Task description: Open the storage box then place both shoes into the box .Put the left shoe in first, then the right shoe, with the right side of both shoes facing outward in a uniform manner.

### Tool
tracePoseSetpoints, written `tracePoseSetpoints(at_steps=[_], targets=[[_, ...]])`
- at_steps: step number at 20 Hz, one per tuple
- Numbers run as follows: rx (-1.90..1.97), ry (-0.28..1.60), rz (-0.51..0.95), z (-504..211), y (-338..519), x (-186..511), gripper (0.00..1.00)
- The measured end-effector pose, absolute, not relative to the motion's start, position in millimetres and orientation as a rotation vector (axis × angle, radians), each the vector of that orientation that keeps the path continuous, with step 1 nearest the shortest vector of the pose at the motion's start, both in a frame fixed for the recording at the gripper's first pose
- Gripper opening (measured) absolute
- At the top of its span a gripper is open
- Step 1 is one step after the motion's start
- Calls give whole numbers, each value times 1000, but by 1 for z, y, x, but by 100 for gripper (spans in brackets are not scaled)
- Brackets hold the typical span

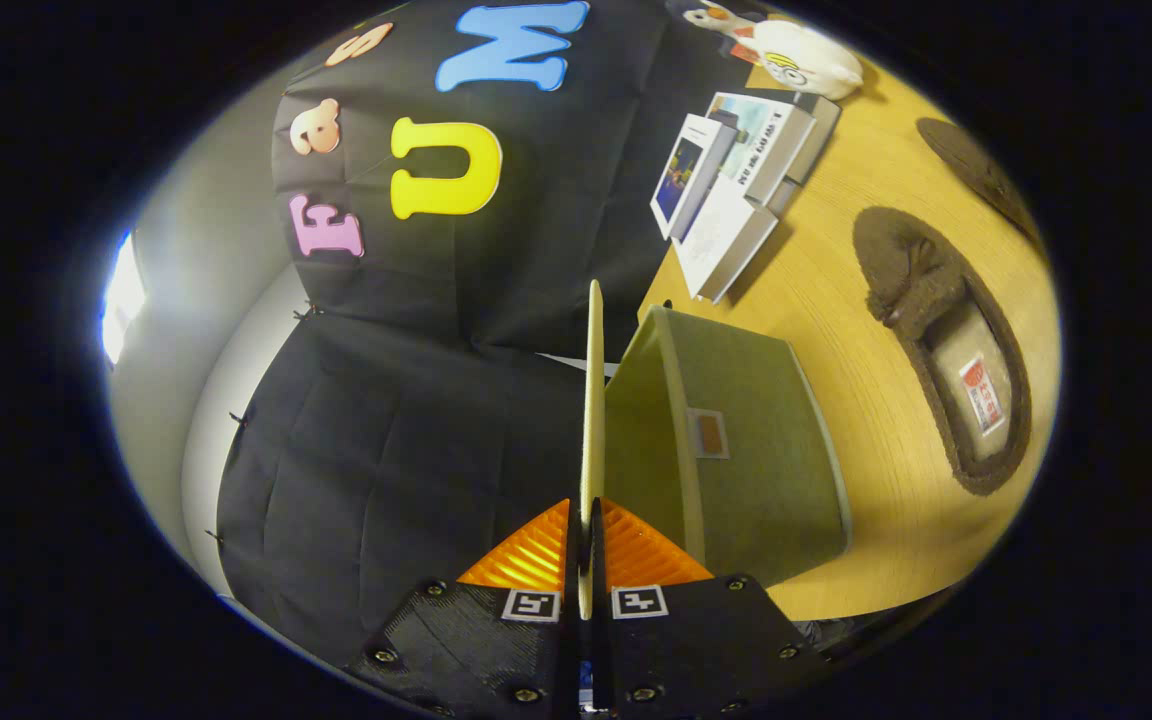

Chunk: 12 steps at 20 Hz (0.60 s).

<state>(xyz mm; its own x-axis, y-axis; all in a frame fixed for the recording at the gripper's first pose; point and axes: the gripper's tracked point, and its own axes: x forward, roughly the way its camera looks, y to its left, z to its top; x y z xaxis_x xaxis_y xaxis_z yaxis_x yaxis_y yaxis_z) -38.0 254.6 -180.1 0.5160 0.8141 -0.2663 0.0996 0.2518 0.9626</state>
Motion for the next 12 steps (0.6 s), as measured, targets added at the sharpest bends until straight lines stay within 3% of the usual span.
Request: tracePoseSetpoints(at_steps=[12], targets=[[1056,893,767,-110,317,-16,4]])
